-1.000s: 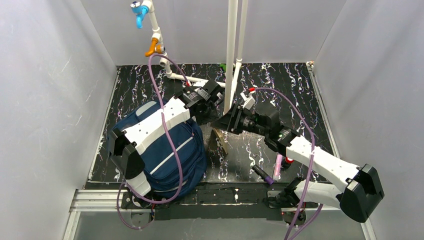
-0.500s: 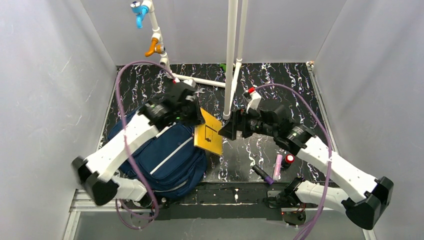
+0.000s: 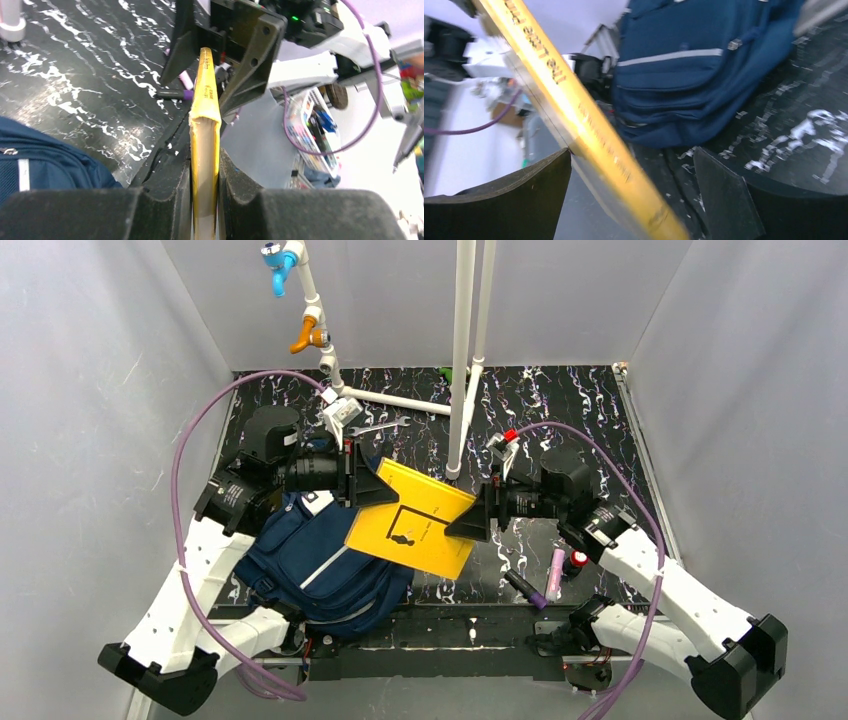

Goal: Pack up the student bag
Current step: Pick up the book from the center of the board.

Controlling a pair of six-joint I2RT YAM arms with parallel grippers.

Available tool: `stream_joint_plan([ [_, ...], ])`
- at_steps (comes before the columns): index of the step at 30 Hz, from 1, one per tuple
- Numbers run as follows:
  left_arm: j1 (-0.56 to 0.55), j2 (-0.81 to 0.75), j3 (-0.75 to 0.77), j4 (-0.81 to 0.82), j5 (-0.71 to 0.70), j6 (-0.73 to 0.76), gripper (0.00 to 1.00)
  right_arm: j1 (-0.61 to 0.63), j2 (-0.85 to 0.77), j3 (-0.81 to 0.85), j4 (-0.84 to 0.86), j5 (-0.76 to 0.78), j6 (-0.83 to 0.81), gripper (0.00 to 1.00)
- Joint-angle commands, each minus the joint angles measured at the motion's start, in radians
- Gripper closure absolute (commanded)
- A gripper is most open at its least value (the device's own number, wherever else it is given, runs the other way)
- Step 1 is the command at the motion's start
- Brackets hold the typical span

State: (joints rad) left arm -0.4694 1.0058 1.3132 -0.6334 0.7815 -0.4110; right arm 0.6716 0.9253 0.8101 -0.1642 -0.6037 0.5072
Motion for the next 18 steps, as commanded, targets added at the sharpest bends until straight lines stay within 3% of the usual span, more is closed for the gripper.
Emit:
stream_joint_plan([
  [1, 0.011, -0.052, 0.023, 0.098, 0.249, 0.028, 1.0, -0.012, -0.01, -0.038, 0.312, -0.277, 0.146, 0.02],
  [6, 0.011, -0.074, -0.028, 0.19, 0.246, -0.015, 1.0, -0.011, -0.009, -0.113, 0.641, -0.378, 0.367, 0.02],
  [9, 0.014, -0.086, -0.051, 0.224, 0.229, -0.021, 1.0, -0.012, 0.003, -0.208, 1.018, -0.4, 0.633, 0.18],
  [12, 0.02, -0.087, -0.062, 0.257, 0.236, -0.038, 1.0, -0.012, 0.042, -0.258, 1.242, -0.409, 0.788, 0.23],
  [15, 0.027, -0.08, -0.052, 0.24, 0.239, -0.026, 1.0, -0.012, 0.051, -0.274, 1.301, -0.42, 0.829, 0.33],
  [18, 0.034, -0.08, -0.029, 0.172, 0.144, 0.006, 1.0, -0.011, 0.038, -0.278, 1.246, -0.418, 0.777, 0.56],
])
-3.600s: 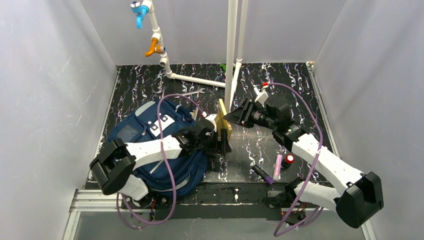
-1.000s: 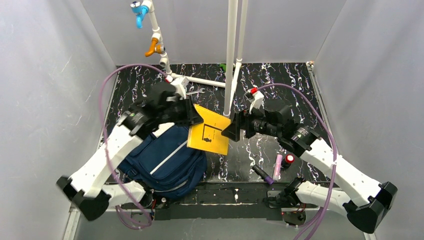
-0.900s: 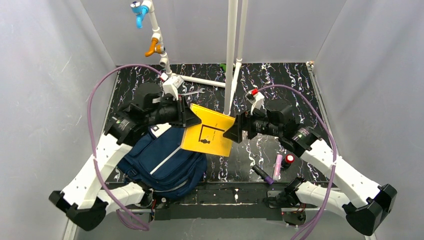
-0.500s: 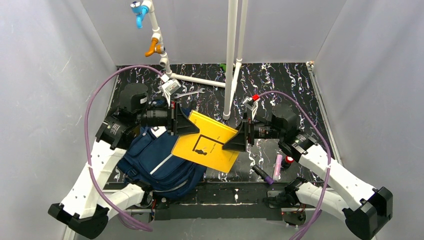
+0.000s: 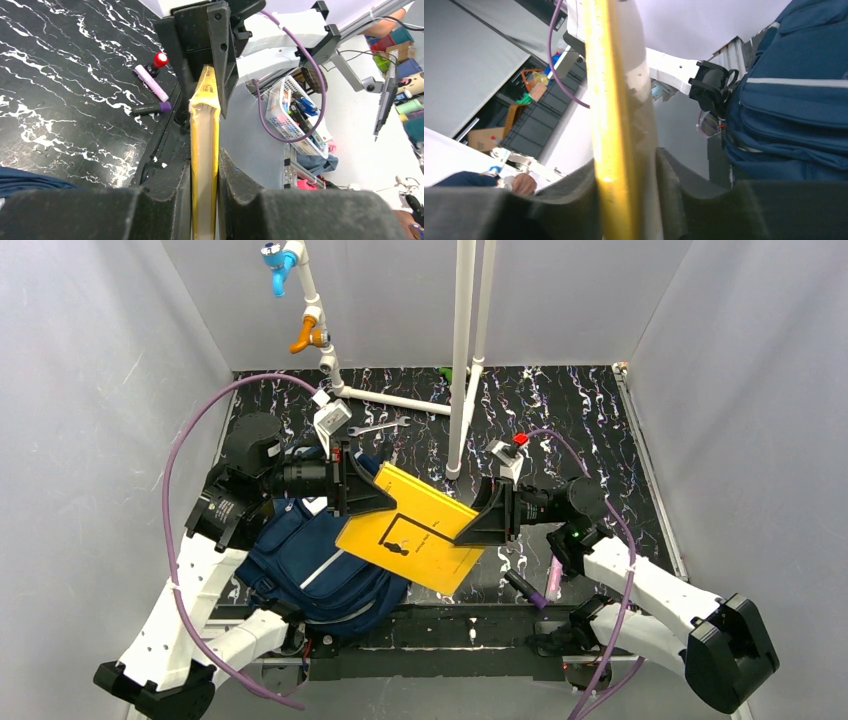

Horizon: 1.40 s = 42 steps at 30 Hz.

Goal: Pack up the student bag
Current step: Pick up the book from the center of the board, then place the book in the student bag.

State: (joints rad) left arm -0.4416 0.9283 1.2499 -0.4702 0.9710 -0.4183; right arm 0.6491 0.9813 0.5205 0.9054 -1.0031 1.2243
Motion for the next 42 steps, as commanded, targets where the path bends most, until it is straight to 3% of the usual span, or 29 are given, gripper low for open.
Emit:
stream_joint_plan([
  [1, 0.006, -0.001, 0.048, -0.047, -0.122, 0.035, 1.0, 0.011, -0.027, 0.02, 0.091, -0.013, 0.006, 0.65],
  [2, 0.006, 0.003, 0.066, -0.1, -0.222, 0.05, 0.91, 0.011, -0.038, 0.038, -0.014, -0.004, -0.072, 0.79],
  [3, 0.006, 0.01, 0.085, -0.172, -0.337, 0.063, 0.65, 0.01, -0.053, 0.06, -0.163, 0.02, -0.171, 0.98],
  [4, 0.006, 0.019, 0.103, -0.252, -0.491, 0.064, 0.4, 0.009, -0.067, 0.098, -0.341, 0.056, -0.288, 0.99],
  [5, 0.006, 0.031, 0.123, -0.335, -0.656, 0.05, 0.24, 0.007, -0.079, 0.144, -0.538, 0.149, -0.414, 0.99],
  [7, 0.006, 0.072, 0.148, -0.495, -0.889, 0.008, 0.15, 0.004, -0.094, 0.232, -0.903, 0.353, -0.609, 0.99],
  [8, 0.006, 0.084, 0.14, -0.543, -0.927, 0.001, 0.14, 0.004, -0.098, 0.265, -1.056, 0.464, -0.655, 0.99],
  [12, -0.059, 0.072, 0.005, -0.55, -0.904, -0.095, 0.23, 0.004, -0.115, 0.383, -1.375, 0.851, -0.742, 0.99],
  [15, -0.295, 0.094, -0.06, -0.544, -1.072, -0.165, 0.23, 0.004, -0.144, 0.458, -1.53, 1.07, -0.758, 0.99],
  [19, -0.553, 0.247, -0.068, -0.568, -1.267, -0.249, 0.26, 0.004, -0.187, 0.533, -1.648, 1.164, -0.778, 0.99],
  [23, -0.655, 0.434, -0.042, -0.583, -1.377, -0.259, 0.3, 0.004, -0.236, 0.53, -1.674, 1.137, -0.761, 0.99],
  [27, -0.665, 0.537, -0.046, -0.554, -1.419, -0.241, 0.34, 0.004, -0.279, 0.485, -1.685, 1.065, -0.702, 0.99],
  [33, -0.665, 0.639, -0.09, -0.535, -1.443, -0.203, 0.47, 0.004, -0.335, 0.353, -1.665, 0.88, -0.64, 0.99],
  [34, -0.664, 0.651, -0.091, -0.542, -1.447, -0.199, 0.52, 0.004, -0.338, 0.341, -1.67, 0.866, -0.639, 0.99],
  [37, -0.664, 0.651, -0.075, -0.582, -1.471, -0.198, 0.8, 0.004, -0.334, 0.326, -1.675, 0.83, -0.651, 0.99],
  [40, -0.664, 0.566, -0.051, -0.599, -1.507, -0.197, 1.0, 0.004, -0.293, 0.332, -1.667, 0.738, -0.679, 0.99],
  [42, -0.664, 0.501, -0.02, -0.624, -1.551, -0.199, 1.0, 0.004, -0.25, 0.318, -1.637, 0.64, -0.672, 0.99],
])
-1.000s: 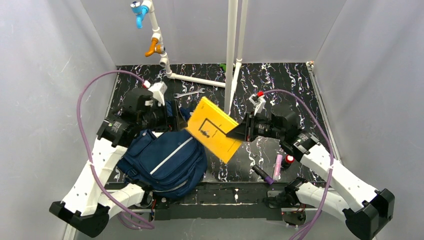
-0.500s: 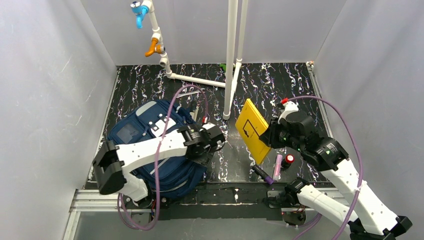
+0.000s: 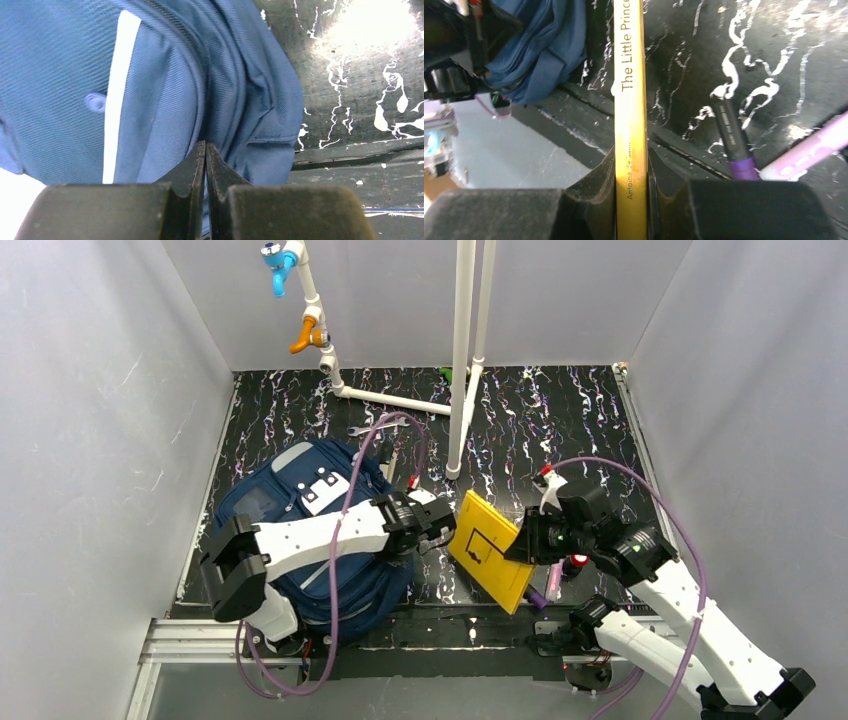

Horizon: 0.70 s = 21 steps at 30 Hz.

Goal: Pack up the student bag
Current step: Place the book in the student bag.

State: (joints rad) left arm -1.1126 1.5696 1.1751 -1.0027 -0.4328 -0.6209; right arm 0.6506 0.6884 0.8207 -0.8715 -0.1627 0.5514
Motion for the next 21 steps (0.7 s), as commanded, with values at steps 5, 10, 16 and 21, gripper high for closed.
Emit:
stream_joint_plan([
  [5, 0.006, -0.279, 0.201, -0.137, -0.257, 0.074, 1.0, 0.003, 0.045, -0.12, 0.44, -0.462, 0.224, 0.99],
  [10, 0.007, -0.288, 0.279, -0.149, -0.185, 0.114, 1.0, 0.002, 0.03, -0.117, 0.403, -0.393, 0.233, 0.99],
  [16, 0.006, -0.171, 0.136, -0.075, -0.036, -0.018, 0.38, 0.002, 0.047, -0.006, 0.154, -0.186, 0.066, 0.99],
  [21, 0.006, -0.146, 0.029, 0.06, -0.035, -0.06, 0.35, 0.003, 0.025, -0.044, 0.168, -0.2, 0.083, 0.99],
])
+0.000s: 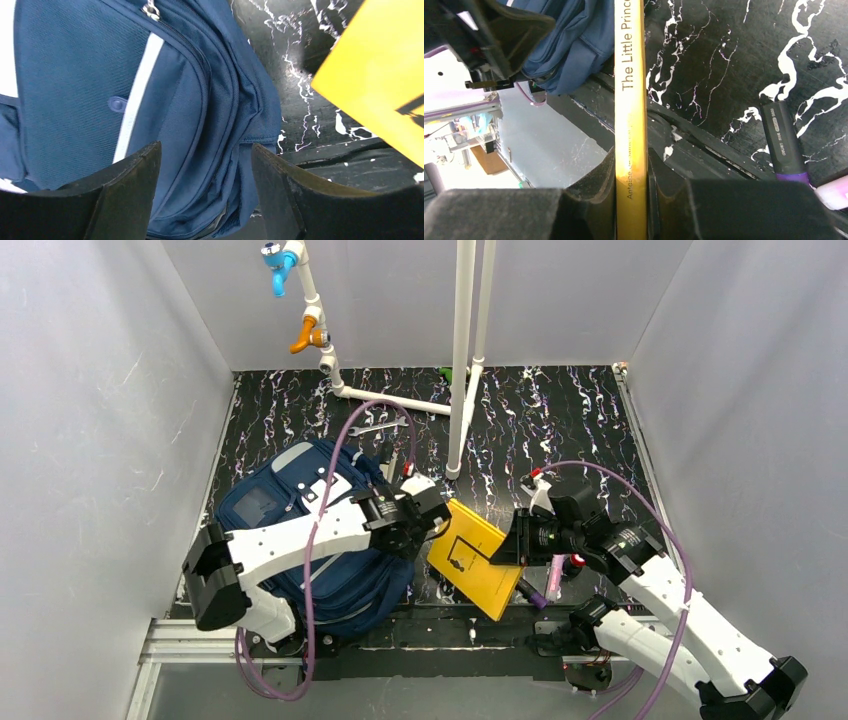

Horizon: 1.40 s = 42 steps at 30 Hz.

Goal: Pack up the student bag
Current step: Place the book in the student bag.

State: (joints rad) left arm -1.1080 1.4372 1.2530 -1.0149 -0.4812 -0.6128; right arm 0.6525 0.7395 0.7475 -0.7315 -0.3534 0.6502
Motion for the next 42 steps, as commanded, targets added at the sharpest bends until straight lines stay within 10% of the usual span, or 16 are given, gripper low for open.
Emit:
stream_joint_plan([
  [1, 0.002, 0.0, -0.065, 0.087, 0.013, -0.072, 0.35, 0.001, -0.026, 0.017, 0.036, -0.018, -0.009, 0.99],
  [17, -0.017, 0.186, -0.162, 0.078, -0.013, -0.103, 0.37, 0.001, -0.013, -0.03, 0.073, -0.049, -0.013, 0.99],
  [25, -0.032, 0.163, -0.091, -0.052, -0.213, -0.172, 0.97, 0.001, -0.051, -0.041, 0.049, -0.053, 0.004, 0.99],
  [30, -0.034, 0.0, 0.06, -0.16, -0.269, -0.141, 1.0, 0.001, -0.038, -0.04, 0.071, -0.128, -0.004, 0.99],
  [42, -0.033, -0.242, 0.307, -0.207, -0.216, 0.039, 1.0, 0.018, 0.046, -0.262, 0.878, -0.401, 0.599, 0.99],
])
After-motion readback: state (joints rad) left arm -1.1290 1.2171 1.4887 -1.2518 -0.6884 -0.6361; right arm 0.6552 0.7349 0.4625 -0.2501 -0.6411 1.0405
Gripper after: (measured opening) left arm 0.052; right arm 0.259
